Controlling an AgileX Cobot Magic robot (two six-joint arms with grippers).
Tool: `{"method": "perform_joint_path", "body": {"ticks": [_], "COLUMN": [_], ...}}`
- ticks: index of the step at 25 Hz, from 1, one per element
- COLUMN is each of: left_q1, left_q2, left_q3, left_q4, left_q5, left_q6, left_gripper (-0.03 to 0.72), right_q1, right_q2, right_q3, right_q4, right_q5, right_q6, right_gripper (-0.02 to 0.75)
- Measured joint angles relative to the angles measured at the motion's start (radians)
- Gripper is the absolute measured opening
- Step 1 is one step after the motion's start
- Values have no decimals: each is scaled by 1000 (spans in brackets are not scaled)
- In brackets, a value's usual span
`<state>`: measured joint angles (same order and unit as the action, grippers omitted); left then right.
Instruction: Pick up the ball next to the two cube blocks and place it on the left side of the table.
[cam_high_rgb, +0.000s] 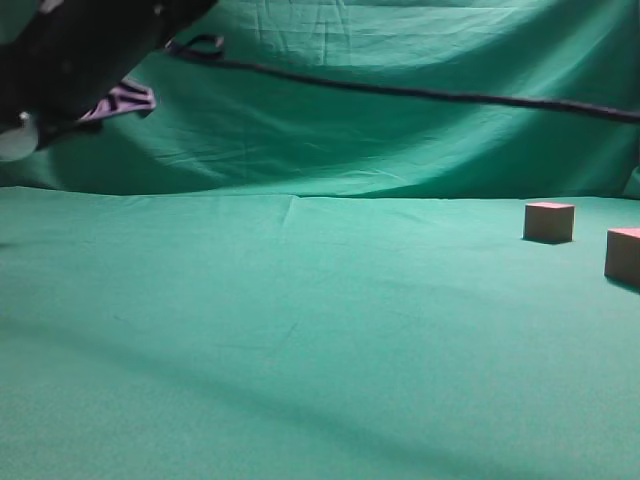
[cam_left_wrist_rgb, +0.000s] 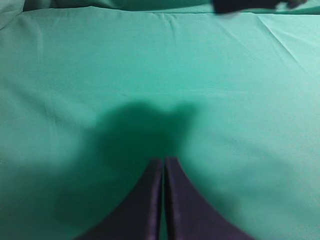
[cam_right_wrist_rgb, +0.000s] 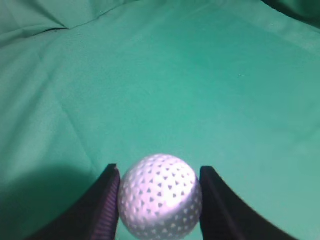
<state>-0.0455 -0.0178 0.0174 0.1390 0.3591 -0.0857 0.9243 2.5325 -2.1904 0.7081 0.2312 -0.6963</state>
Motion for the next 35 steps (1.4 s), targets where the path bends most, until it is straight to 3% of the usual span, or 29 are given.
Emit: {"method": "perform_joint_path", "body": {"ticks": [10,16,21,24,27,30,35], "left_q1": [0,0,0,0,0,0,0], "left_q2": [0,0,0,0,0,0,0], "left_q3": [0,0,0,0,0,0,0], "left_q4": [0,0,0,0,0,0,0], "left_q5": [0,0,0,0,0,0,0], "left_q6": [0,0,0,0,0,0,0], "left_gripper": [0,0,0,0,0,0,0], "right_q1": [22,18,-33,-95,-155,-199,-235], "right_q2": [152,145,-9,-153,-281,-391,-562], "right_q3": [-61,-62,-62,-62,-70,-70,-70], "right_q4": [10,13,-18,-40,-148,-289,-502], "right_q5": [-90,-85,90,310,562,786,1013], "right_q6": [-50,-54,-56,-9,139,320,488], "right_gripper": [323,603,603,367,100,0,0]}}
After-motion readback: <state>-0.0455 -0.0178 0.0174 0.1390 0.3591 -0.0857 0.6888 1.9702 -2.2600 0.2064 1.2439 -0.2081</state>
